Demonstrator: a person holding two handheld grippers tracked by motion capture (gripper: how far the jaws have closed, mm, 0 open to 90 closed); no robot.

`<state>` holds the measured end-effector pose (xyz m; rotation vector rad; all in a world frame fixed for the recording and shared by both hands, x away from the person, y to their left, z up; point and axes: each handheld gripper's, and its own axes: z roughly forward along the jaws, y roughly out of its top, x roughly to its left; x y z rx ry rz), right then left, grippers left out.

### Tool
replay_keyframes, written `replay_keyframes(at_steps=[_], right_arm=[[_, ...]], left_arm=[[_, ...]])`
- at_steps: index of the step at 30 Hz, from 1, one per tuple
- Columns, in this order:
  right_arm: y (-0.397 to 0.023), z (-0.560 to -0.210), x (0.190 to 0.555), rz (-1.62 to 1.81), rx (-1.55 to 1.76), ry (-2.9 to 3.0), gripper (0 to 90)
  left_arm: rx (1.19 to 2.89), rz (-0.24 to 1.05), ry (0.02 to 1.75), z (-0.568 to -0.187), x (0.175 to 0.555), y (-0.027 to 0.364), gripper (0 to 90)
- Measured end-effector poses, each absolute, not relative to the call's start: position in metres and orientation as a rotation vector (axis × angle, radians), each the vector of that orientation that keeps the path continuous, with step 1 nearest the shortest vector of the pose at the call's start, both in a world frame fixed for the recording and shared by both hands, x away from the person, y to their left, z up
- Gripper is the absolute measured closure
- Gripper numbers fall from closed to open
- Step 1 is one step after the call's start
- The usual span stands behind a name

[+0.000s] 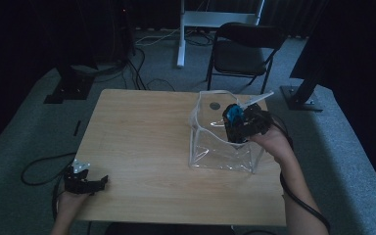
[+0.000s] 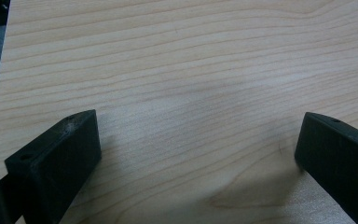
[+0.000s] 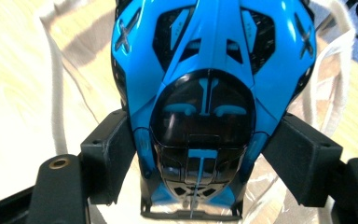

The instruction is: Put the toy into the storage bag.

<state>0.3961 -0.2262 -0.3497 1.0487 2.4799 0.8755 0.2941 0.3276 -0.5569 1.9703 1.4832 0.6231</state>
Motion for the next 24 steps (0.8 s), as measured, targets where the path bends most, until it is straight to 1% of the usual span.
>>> replay_keyframes(at_steps=[5, 10, 24], right_arm=[[-0.22, -0.356, 0.399, 0.762, 1.009, 2.549, 26.3], [-0.213, -0.355, 0.402, 0.673, 0.963, 2.599, 26.3], [-0.194, -0.363, 0.411, 0.508, 0.891, 2.702, 26.3]], left_arm=[[1.971, 0.623, 1.483, -0.557, 0.294, 0.328, 0.7], [1.97, 0.623, 1.483, -0.557, 0.294, 0.328, 0.7], [1.972, 0.622, 1.484, -0.557, 0.294, 0.328, 0.7]])
